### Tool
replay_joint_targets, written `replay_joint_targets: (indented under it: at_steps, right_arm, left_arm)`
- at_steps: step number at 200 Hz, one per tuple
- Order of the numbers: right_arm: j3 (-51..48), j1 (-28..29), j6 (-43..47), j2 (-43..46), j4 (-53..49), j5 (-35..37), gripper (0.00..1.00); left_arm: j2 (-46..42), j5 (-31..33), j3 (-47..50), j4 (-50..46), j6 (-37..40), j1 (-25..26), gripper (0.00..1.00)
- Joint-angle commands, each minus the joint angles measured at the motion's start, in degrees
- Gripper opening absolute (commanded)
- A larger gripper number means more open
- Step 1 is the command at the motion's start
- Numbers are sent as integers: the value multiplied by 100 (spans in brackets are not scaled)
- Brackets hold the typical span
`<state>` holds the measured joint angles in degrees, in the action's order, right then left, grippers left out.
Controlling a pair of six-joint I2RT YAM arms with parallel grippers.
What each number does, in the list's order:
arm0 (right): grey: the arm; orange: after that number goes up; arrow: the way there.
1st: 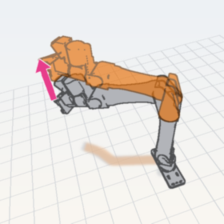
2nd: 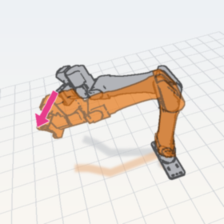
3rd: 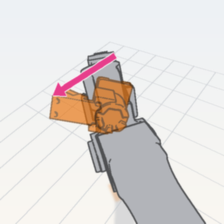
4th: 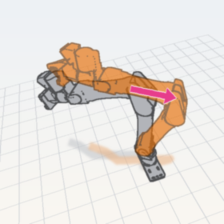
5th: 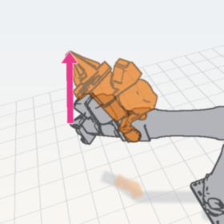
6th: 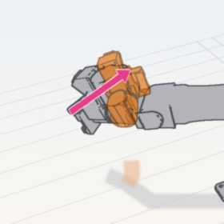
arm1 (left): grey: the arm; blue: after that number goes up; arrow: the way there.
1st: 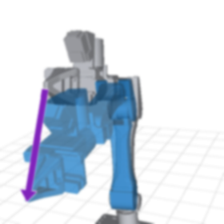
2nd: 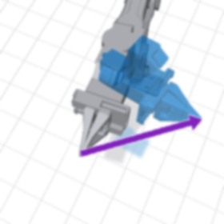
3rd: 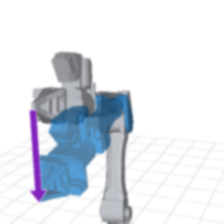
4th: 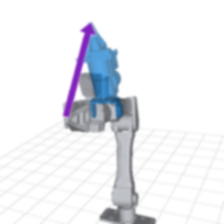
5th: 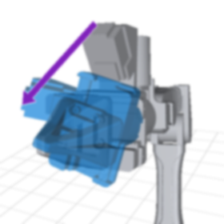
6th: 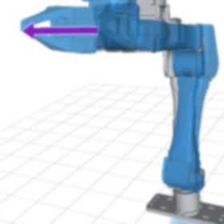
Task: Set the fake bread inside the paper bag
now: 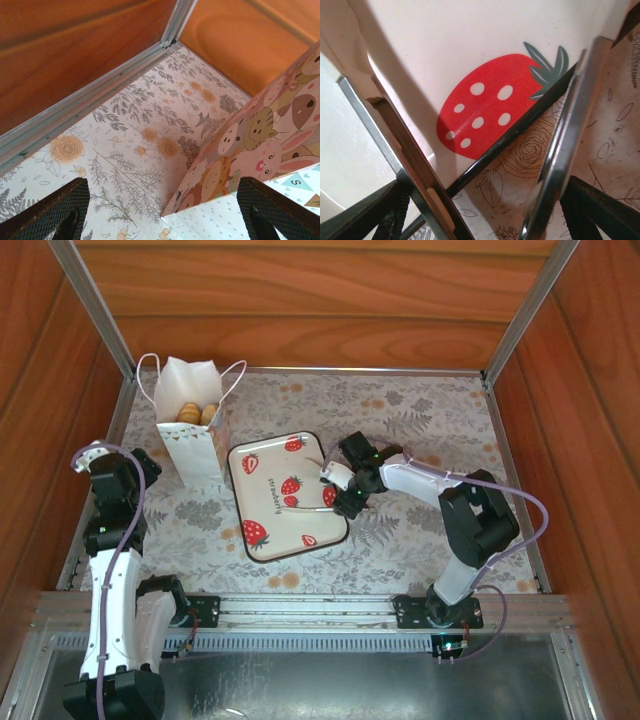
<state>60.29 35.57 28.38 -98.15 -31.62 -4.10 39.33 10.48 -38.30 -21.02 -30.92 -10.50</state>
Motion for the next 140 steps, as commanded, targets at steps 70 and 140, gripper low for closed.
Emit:
replay_joint_targets:
  at_steps: [70,140]
  right_arm:
    - [-34,-246,-459,1199,-46,-150,88]
    - [-625,-1456,-1993,2661,858,274,99]
  left_arm:
    - [181,33,13,386,27,-57,84]
    - [1104,374,636,1792,559,-112,91]
